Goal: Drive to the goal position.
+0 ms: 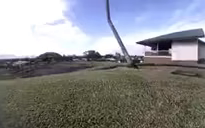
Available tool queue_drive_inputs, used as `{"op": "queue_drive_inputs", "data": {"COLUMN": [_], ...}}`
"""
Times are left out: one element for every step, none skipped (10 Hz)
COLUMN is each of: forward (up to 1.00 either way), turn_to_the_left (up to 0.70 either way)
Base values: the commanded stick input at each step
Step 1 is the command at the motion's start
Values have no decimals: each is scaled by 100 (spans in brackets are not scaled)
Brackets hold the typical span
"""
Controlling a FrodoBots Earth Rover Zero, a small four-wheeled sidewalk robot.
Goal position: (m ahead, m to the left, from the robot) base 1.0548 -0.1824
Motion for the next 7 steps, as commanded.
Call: {"op": "queue_drive_inputs", "data": {"forward": [100,100,100,100,100,100,100], "turn_to_the_left": [0,0,0,0,0,0,0]}}
